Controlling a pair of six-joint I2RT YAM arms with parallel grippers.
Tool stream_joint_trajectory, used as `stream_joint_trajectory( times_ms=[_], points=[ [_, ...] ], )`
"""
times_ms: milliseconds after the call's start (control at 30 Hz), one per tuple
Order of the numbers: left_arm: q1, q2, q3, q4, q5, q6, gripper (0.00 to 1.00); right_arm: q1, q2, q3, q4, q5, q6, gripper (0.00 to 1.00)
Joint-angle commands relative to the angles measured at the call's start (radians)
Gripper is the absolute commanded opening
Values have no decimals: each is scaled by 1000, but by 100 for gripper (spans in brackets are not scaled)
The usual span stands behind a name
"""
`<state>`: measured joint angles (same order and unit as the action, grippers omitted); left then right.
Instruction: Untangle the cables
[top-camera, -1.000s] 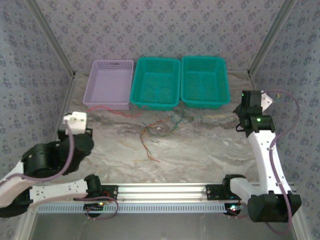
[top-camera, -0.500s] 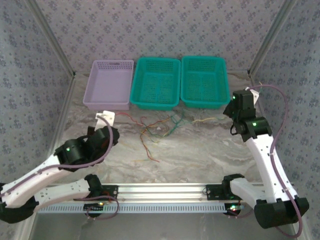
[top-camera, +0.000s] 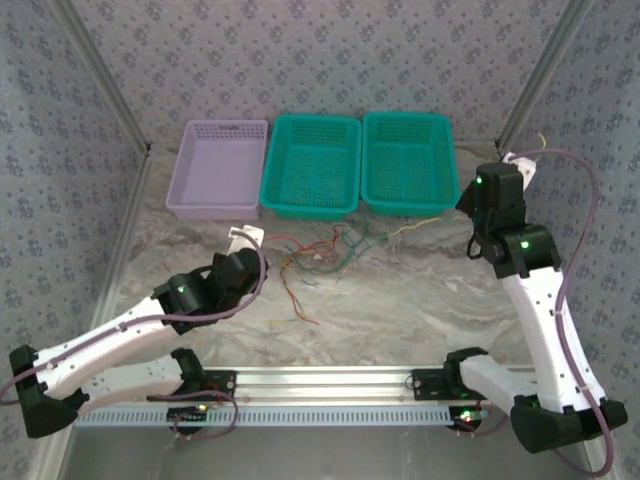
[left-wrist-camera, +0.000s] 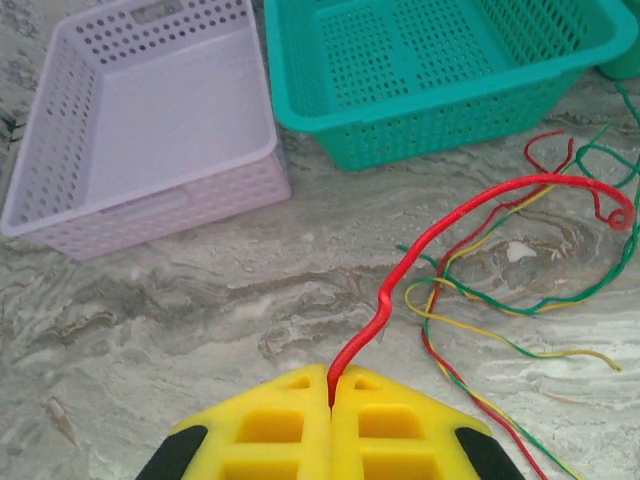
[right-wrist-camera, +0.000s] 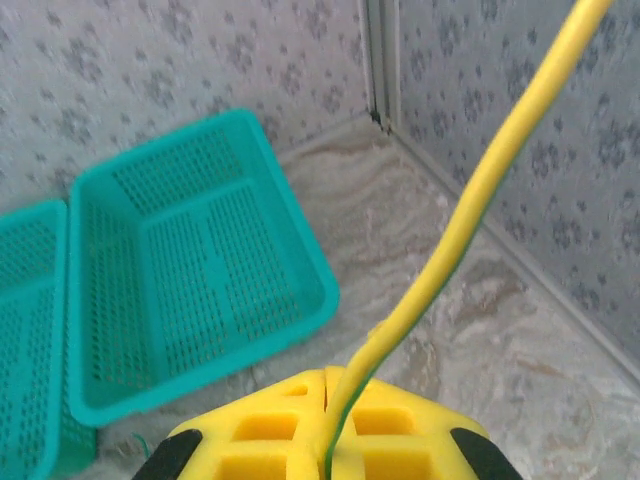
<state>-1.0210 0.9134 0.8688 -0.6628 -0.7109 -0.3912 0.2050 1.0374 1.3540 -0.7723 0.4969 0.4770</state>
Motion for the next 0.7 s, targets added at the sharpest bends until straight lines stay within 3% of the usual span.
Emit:
stream_joint_trajectory(
  times_ms=[0, 300, 400, 667],
  points=[
    [-6, -1, -20, 36, 24, -27, 0, 7, 61, 109, -42, 114, -28, 0],
    [-110, 47, -21, 36, -52, -20, 0, 28, 247, 331, 24, 382, -140, 0],
    [-137, 77, -12, 31, -70, -26, 0, 36, 284, 351, 123, 479, -217, 0],
    [-161, 88, -30, 61, -77, -39, 0, 45, 508, 612, 266, 620, -421, 0]
  ],
)
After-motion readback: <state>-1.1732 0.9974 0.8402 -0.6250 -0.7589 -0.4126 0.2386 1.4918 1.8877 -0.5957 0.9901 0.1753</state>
